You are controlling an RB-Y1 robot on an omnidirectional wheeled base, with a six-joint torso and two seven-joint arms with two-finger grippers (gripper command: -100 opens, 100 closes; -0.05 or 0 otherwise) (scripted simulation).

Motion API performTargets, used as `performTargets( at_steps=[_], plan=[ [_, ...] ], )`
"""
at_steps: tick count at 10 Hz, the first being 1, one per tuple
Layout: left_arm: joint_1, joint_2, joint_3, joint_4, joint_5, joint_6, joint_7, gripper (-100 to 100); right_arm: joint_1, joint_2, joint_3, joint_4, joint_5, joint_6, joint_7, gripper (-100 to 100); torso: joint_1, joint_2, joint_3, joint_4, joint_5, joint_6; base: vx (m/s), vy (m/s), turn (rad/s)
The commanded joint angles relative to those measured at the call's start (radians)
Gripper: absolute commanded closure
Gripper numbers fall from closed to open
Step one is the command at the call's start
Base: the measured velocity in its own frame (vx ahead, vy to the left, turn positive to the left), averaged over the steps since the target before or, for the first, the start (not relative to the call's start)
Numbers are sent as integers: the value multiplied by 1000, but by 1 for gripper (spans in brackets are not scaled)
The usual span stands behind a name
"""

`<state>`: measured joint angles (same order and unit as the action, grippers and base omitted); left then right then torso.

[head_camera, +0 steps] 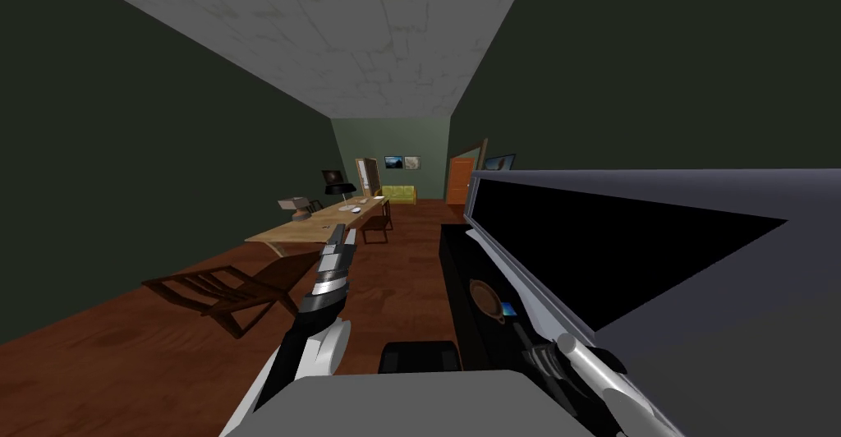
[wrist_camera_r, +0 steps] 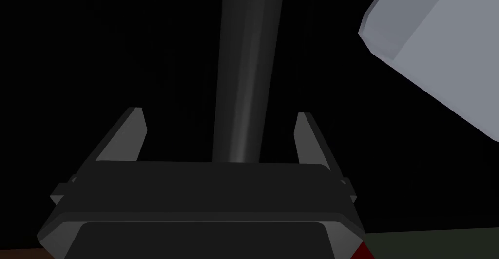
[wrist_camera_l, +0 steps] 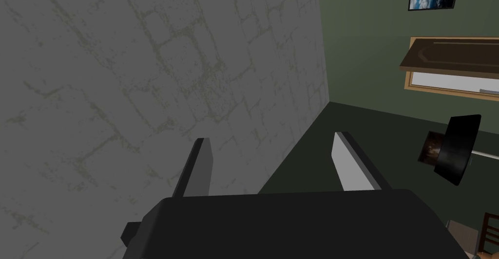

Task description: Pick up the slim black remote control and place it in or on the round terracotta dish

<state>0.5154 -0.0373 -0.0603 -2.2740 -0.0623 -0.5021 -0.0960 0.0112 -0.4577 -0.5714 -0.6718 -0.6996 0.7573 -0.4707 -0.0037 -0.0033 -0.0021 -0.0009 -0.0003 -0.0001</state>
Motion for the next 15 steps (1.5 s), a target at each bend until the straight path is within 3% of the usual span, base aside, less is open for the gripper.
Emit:
performTargets(
  at_steps=[1,3,4,5,8,10,12,13,15],
  plan=[
    [0,0,0,0,0,0,0,0,-9,-11,-2,38,-14,8,-8,-100,0,0,0,0,0,0,74,-50,7],
    [0,0,0,0,0,0,0,0,-9,-13,-3,46,-18,11,-13,-100,-1,-2,-1,0,0,0,51,-36,8],
    [0,0,0,0,0,0,0,0,-10,-15,-3,50,-19,10,-11,0,1,0,0,0,0,0,6,-5,1],
    [0,0,0,0,0,0,0,0,-31,0,-3,83,2,-26,-44,-100,2,2,1,0,0,0,-48,-51,209],
    [0,0,0,0,0,0,0,0,-53,15,-2,116,24,-62,-77,-100,-1,8,4,2,0,0,-76,-55,123],
    [0,0,0,0,0,0,0,0,-82,34,-1,161,53,-110,-121,-100,2,7,4,2,0,-1,-69,-9,226],
    [0,0,0,0,0,0,0,0,-87,29,-3,175,43,-114,-103,-100,3,5,3,1,0,0,-15,-2,48],
    [0,0,0,0,0,0,0,0,-87,29,-3,174,45,-115,-107,100,3,4,2,1,1,0,0,0,0],
    [0,0,0,0,0,0,0,0,-86,26,-4,174,44,-116,-107,100,3,2,1,0,-2,-1,0,0,0]
  ],
)
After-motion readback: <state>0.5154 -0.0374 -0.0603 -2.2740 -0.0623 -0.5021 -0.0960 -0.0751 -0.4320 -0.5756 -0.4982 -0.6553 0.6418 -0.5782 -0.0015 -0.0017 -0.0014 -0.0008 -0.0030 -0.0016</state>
